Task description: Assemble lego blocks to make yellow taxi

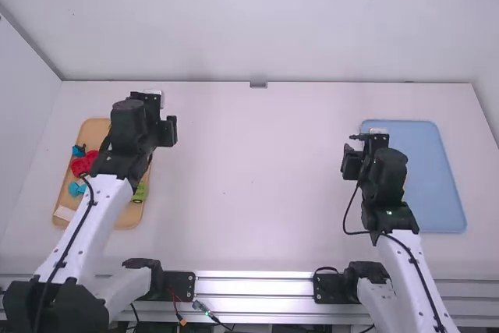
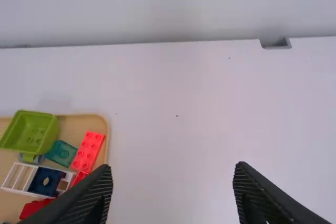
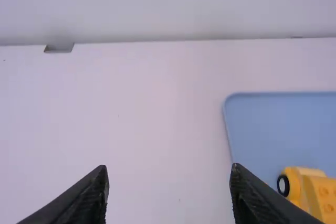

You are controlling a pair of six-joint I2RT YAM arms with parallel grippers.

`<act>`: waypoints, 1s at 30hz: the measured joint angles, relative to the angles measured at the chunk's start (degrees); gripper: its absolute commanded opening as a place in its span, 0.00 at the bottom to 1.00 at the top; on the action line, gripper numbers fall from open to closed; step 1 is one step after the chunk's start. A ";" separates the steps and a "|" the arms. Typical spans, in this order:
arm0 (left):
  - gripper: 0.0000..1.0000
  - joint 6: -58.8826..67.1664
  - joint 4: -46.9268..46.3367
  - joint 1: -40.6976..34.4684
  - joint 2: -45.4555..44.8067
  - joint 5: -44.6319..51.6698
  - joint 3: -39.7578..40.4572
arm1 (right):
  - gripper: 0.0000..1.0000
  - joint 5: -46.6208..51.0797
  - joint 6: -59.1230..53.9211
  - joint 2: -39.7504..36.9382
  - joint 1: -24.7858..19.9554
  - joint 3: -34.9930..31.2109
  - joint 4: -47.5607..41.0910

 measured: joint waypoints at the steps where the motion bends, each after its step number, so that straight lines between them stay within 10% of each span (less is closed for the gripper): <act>1: 0.53 0.00 1.46 0.00 -1.46 0.00 -1.46 | 0.50 -0.02 0.00 -1.68 0.00 -1.79 -0.02; 21: 0.08 -0.09 9.88 0.02 -27.87 0.00 -27.45 | 0.07 -0.13 -0.02 -26.64 0.00 -26.49 -0.22; 30: 0.00 -0.39 9.88 0.02 -38.21 0.02 -37.55 | 0.00 -0.17 0.02 -34.82 0.00 -26.77 0.35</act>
